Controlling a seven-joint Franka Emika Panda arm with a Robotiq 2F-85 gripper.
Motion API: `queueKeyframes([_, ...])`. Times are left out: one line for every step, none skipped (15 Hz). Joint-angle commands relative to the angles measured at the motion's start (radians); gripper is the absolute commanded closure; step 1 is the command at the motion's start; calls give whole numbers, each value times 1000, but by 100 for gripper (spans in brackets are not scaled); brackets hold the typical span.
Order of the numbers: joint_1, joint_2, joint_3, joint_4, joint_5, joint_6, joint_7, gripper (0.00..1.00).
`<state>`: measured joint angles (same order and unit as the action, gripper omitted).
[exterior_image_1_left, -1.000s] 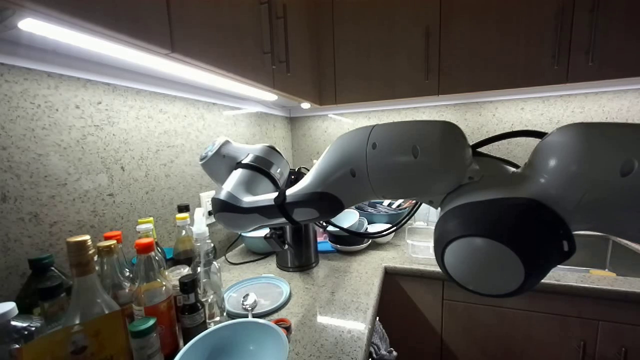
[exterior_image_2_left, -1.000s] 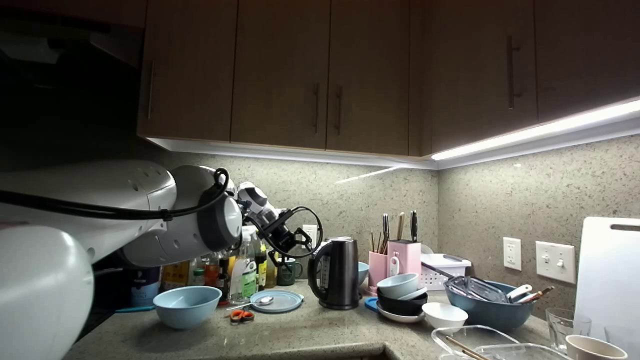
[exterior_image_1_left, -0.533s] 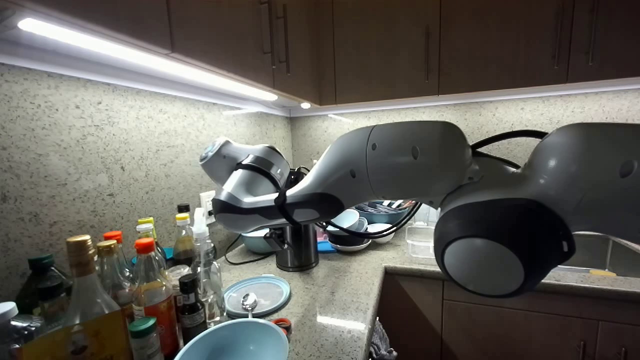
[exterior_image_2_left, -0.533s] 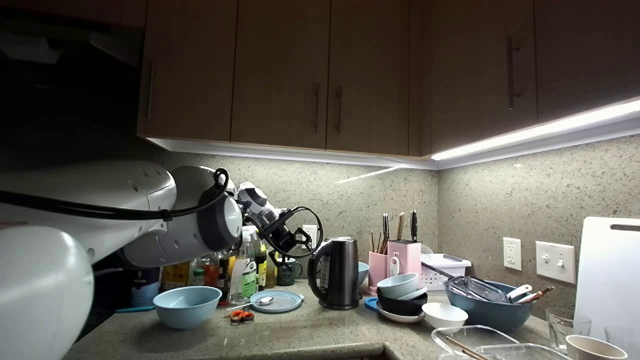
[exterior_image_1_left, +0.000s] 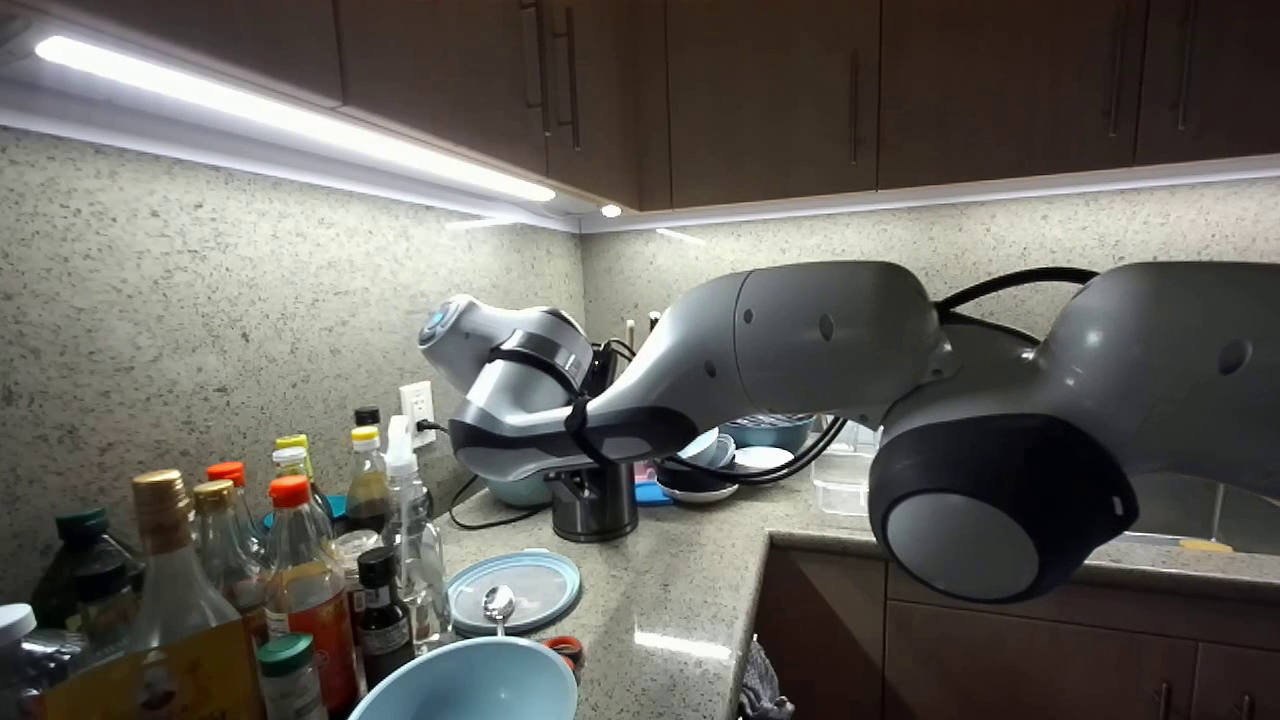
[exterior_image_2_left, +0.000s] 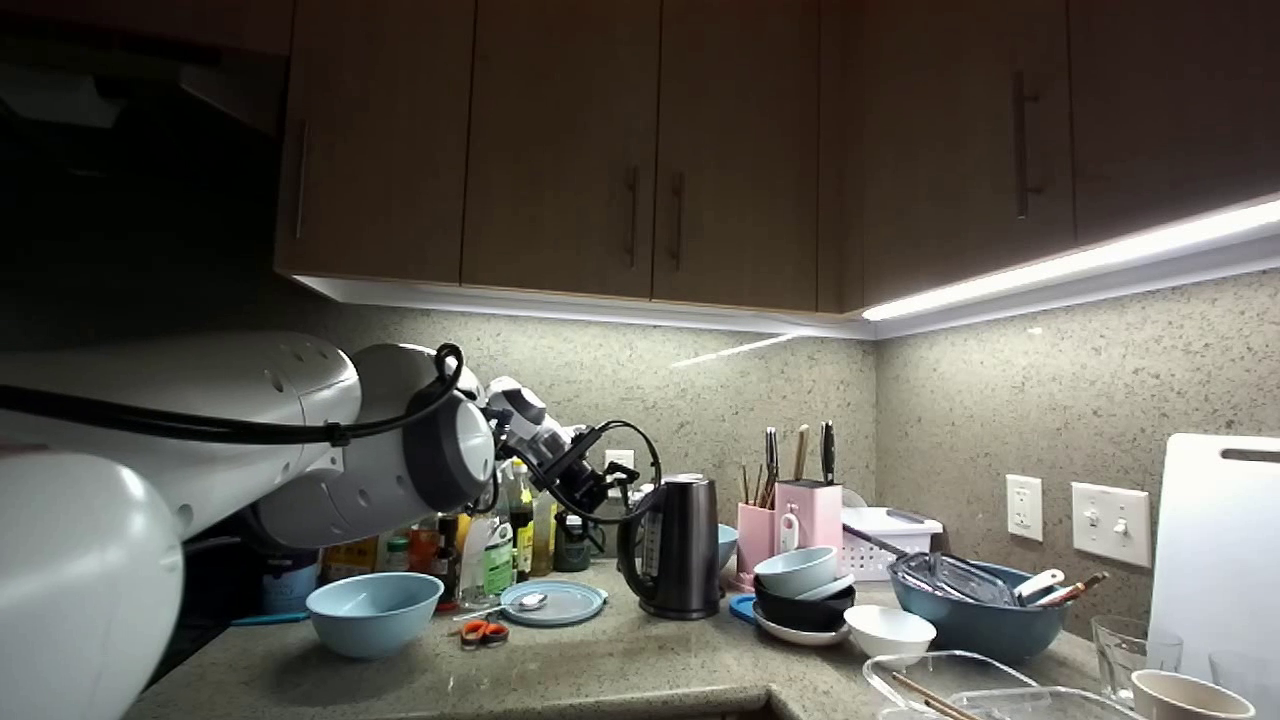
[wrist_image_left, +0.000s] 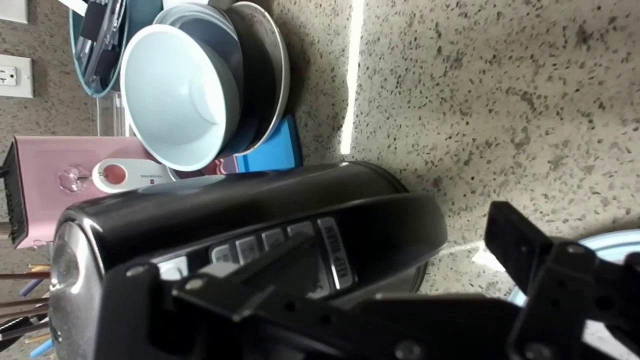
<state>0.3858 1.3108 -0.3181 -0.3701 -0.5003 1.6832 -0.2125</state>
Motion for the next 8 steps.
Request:
queueKeyframes([-20, 4, 0, -16, -7, 25, -26, 0])
queueKeyframes([-20, 4, 0, -16, -6, 24, -25, 0])
queueKeyframes([-20, 3, 1, -16, -6, 23, -24, 0])
queueKeyframes([-21, 3, 5, -16, -2, 23, -27, 0])
queueKeyframes([-23, 3, 8, -18, 2, 20, -28, 0])
queueKeyframes([-26, 6, 10, -21, 5, 17, -29, 0])
queueKeyframes([-28, 9, 11, -22, 6, 14, -27, 0])
queueKeyframes([-30, 12, 13, -24, 8, 12, -28, 0])
